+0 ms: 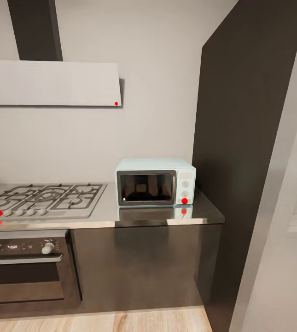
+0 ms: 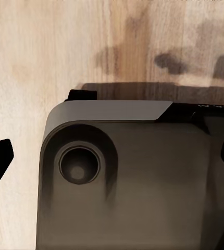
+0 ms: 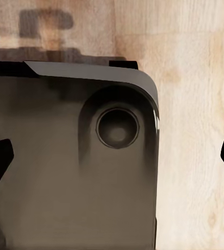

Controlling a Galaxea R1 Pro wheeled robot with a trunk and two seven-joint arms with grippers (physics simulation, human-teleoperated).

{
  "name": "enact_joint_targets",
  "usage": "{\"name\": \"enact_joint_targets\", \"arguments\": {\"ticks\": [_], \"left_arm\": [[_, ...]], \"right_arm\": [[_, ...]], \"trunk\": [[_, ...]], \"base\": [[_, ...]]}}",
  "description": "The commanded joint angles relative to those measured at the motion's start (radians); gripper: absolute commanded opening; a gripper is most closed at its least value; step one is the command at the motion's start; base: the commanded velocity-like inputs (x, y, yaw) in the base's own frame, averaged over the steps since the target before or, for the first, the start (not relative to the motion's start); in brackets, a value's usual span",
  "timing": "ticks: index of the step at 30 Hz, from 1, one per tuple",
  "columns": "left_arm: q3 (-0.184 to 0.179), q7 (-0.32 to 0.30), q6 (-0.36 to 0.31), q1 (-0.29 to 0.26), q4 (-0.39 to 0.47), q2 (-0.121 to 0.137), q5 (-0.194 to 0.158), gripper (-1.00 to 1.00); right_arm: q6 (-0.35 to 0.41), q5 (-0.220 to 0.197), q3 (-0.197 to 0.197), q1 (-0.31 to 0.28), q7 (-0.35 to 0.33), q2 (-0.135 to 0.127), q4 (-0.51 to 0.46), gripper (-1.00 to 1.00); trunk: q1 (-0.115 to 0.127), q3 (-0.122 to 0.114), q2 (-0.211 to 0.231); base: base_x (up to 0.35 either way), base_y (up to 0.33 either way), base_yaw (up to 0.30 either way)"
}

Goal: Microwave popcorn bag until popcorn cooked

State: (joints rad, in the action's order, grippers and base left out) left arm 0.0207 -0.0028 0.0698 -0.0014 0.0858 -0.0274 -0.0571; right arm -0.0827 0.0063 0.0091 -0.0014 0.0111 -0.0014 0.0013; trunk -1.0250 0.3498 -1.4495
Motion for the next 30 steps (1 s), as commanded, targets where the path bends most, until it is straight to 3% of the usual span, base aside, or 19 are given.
{"name": "enact_joint_targets", "arguments": {"ticks": [1, 20, 30], "left_arm": [[0.001, 0.000, 0.002, 0.000, 0.000, 0.000, -0.006, 1.00], [0.002, 0.000, 0.002, 0.000, 0.000, 0.000, -0.007, 1.00], [0.002, 0.000, 0.002, 0.000, 0.000, 0.000, -0.007, 1.00]], "right_arm": [[-0.003, 0.001, 0.001, 0.000, 0.001, 0.000, 0.000, 1.00], [-0.004, 0.001, 0.002, 0.000, 0.001, 0.004, 0.000, 1.00], [-0.005, 0.001, 0.002, 0.000, 0.001, 0.001, 0.000, 1.00]], "trunk": [[0.000, 0.001, 0.000], [0.000, 0.001, 0.000], [0.000, 0.001, 0.000]], "base": [[0.000, 0.000, 0.000], [0.000, 0.000, 0.003], [0.000, 0.000, 0.175]]}}
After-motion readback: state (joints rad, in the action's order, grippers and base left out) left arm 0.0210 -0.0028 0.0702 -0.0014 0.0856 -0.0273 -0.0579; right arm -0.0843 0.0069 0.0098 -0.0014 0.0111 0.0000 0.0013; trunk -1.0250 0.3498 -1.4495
